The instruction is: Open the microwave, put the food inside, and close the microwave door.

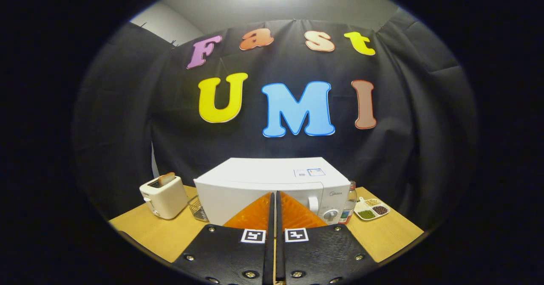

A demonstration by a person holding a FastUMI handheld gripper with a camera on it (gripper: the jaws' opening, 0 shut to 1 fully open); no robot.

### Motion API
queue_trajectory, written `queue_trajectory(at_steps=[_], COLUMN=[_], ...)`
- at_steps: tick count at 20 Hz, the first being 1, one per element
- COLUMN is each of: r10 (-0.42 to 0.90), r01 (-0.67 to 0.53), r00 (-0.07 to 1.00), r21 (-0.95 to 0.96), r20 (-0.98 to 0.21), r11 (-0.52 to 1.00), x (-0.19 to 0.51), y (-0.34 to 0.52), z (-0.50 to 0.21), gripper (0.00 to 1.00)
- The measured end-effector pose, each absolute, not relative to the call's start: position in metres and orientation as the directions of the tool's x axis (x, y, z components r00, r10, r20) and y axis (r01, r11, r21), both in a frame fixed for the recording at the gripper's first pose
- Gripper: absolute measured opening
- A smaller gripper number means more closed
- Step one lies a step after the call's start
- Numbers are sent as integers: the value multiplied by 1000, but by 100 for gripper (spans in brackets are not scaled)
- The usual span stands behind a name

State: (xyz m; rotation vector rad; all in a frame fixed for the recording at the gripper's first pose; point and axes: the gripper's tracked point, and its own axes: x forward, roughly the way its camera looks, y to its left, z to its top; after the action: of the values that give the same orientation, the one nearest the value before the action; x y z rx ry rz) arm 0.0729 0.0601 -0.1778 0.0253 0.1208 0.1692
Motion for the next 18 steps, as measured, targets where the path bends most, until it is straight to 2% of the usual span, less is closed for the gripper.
queue_trajectory(at_steps=[6,9,14,17,18], r10=[178,166,25,-89,-73], r01=[-177,-166,-25,87,72], r00=[984,986,1000,995,997], r21=[-13,-27,-36,-51,-33], r20=[21,24,-1,-35,-39], r11=[984,986,999,995,997], x=[29,19,32,36,38], y=[70,69,39,21,25], z=[-76,-62,-69,-82,-84], gripper=[2,2,2,98,98])
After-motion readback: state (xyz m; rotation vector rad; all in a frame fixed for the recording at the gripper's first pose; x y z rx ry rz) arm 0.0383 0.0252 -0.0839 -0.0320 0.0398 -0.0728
